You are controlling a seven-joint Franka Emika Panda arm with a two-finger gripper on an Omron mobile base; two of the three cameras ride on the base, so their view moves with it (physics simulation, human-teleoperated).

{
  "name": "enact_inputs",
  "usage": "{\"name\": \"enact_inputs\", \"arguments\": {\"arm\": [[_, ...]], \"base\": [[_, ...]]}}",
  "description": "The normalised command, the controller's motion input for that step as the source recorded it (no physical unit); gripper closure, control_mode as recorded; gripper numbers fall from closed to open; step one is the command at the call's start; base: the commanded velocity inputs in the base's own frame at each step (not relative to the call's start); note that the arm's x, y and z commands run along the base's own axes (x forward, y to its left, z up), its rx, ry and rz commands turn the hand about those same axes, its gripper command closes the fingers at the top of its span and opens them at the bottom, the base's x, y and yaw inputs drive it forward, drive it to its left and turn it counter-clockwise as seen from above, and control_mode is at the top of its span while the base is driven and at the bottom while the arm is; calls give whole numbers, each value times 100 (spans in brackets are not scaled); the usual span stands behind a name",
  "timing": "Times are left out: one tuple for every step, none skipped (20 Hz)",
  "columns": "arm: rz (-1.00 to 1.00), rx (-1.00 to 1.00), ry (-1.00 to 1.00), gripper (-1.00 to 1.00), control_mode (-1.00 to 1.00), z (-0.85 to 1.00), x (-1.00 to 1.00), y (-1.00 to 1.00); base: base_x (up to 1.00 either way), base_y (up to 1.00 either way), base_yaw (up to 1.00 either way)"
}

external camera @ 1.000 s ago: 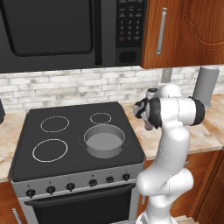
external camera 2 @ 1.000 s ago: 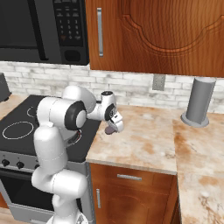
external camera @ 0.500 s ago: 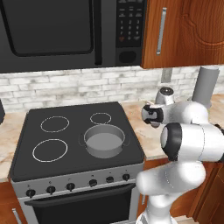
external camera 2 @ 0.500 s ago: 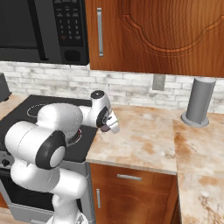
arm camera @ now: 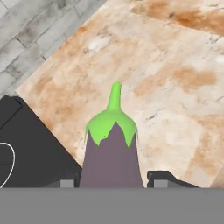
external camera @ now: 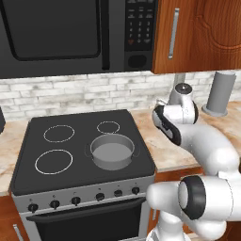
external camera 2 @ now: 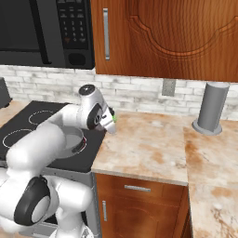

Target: Turn on the burner for the pot on the stove. Wait thirty seconds for the pot to heat up. Then add the eggplant to the pot.

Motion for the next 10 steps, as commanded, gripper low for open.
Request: {"name": "enact_inputs", "arguments": {"arm": [[0,0,0,100,-100,73,-44,69],[0,0,0,100,-100,70,-45,70],[0,0,0,100,-100,63,-46,75],[0,0,0,100,-100,50,-45,81],[0,0,0,100,-100,46,-47,80],[0,0,0,100,-100,34,-52,81],[0,0,0,100,-100,19,-59,80],[0,0,0,100,-100,0,-64,74],[0,0,0,100,-100,0,-64,75],[0,0,0,100,-100,0,-57,72]], "base": [[0,0,0],[0,0,0],[0,0,0],[0,0,0],[0,0,0],[0,0,0],[0,0,0],[0,0,0],[0,0,0],[0,0,0]]}}
